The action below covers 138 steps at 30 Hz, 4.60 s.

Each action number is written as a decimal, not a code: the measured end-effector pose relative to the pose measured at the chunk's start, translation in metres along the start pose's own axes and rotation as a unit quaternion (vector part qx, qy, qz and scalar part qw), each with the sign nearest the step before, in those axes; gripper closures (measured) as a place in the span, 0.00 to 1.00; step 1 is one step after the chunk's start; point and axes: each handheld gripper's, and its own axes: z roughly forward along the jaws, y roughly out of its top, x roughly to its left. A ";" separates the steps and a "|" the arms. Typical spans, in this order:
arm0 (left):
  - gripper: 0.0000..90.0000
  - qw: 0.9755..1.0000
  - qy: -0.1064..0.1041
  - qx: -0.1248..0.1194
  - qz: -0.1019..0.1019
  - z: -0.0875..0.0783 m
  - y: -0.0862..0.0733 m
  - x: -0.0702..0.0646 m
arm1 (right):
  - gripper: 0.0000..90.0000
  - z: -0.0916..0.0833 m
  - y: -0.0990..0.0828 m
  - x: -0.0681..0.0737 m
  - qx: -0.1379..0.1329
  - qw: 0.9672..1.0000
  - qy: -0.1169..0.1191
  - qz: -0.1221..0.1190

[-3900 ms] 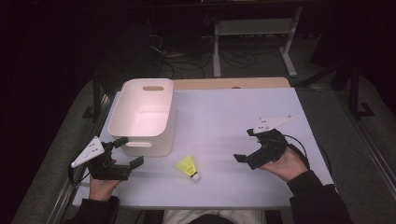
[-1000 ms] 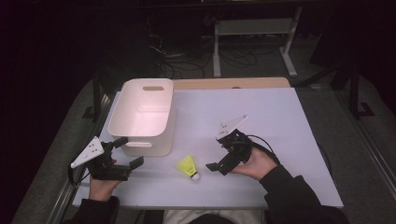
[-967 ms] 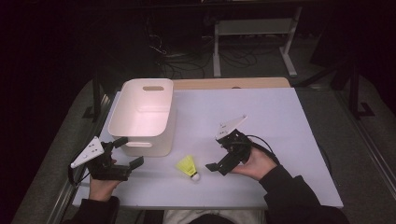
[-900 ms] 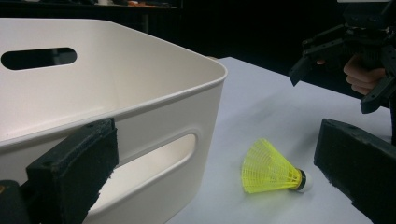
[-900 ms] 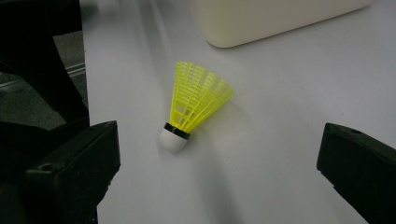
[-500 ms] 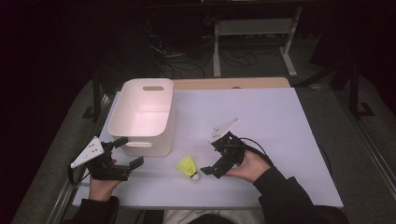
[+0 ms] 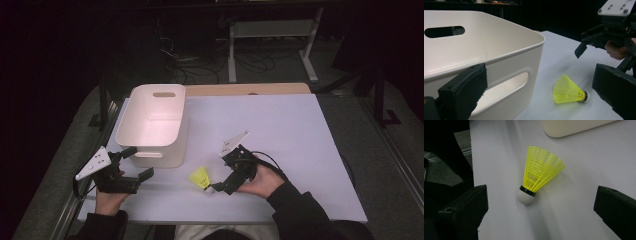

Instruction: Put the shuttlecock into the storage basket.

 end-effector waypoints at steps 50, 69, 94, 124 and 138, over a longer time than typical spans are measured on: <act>0.00 1.000 -0.002 -0.002 0.000 0.000 0.000 0.000 | 0.00 0.044 0.000 0.007 0.075 0.996 0.007 0.056; 0.00 1.000 -0.004 -0.002 0.000 -0.001 0.000 0.000 | 0.15 0.052 0.005 0.007 0.103 0.989 0.013 0.105; 0.00 1.000 -0.005 -0.002 0.000 -0.001 0.000 0.000 | 0.44 0.061 0.002 0.011 0.110 0.990 -0.001 0.088; 0.00 1.000 -0.005 -0.002 -0.001 -0.001 0.000 0.000 | 0.70 0.053 0.002 0.009 0.100 0.991 -0.006 0.087; 0.00 1.000 -0.005 -0.002 0.000 -0.001 0.000 0.000 | 0.70 0.036 0.009 0.003 0.091 0.992 -0.011 0.085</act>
